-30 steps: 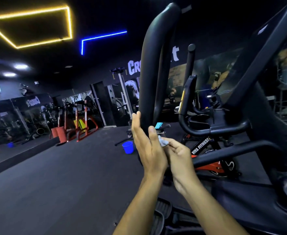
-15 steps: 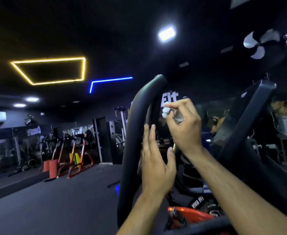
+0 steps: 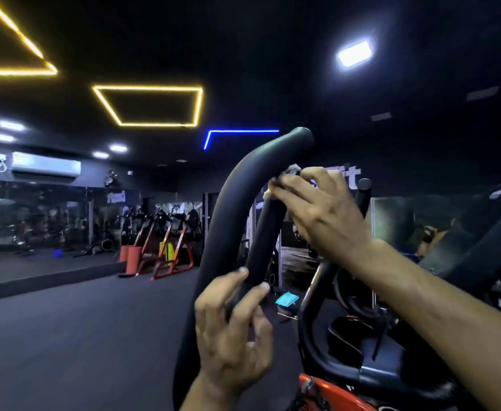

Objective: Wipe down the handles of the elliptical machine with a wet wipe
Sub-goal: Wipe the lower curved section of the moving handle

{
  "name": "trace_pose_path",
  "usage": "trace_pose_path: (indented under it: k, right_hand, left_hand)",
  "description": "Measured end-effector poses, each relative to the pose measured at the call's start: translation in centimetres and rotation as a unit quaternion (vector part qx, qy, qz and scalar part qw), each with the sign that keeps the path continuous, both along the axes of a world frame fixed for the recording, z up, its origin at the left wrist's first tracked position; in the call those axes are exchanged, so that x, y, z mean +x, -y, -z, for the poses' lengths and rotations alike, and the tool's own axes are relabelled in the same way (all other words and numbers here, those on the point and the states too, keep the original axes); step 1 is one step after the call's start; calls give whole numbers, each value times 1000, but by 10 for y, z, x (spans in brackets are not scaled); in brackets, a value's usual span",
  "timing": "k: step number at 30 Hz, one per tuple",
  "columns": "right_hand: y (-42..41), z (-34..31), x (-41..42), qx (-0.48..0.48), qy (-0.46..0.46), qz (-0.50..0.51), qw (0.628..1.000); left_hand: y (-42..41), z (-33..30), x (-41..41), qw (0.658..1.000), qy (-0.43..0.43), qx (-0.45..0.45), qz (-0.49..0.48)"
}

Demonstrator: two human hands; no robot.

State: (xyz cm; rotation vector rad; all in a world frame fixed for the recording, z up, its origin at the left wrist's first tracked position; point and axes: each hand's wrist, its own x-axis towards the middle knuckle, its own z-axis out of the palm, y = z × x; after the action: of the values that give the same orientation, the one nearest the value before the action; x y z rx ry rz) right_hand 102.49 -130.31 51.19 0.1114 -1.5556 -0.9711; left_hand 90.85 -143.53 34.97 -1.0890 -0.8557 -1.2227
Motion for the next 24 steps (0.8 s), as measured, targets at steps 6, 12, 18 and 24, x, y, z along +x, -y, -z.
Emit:
trace_pose_path:
  k: [6,12,18,24]
  right_hand:
    - [-1,12,-6,-3,136,-29,990]
    - [-9,-14,3,-11,58,-11,998]
    - [-11,29,-19,-36,145,-12,989]
    - [-15,17,-12,-38,121,-13,992]
  left_hand:
    - [9,-45,-1,979,167,-88,-77]
    - [21,-51,-3,944,292,-143,-58]
    - [25,-52,-6,948,269,-167,-34]
    - [27,-50,-9,952,248,-177,4]
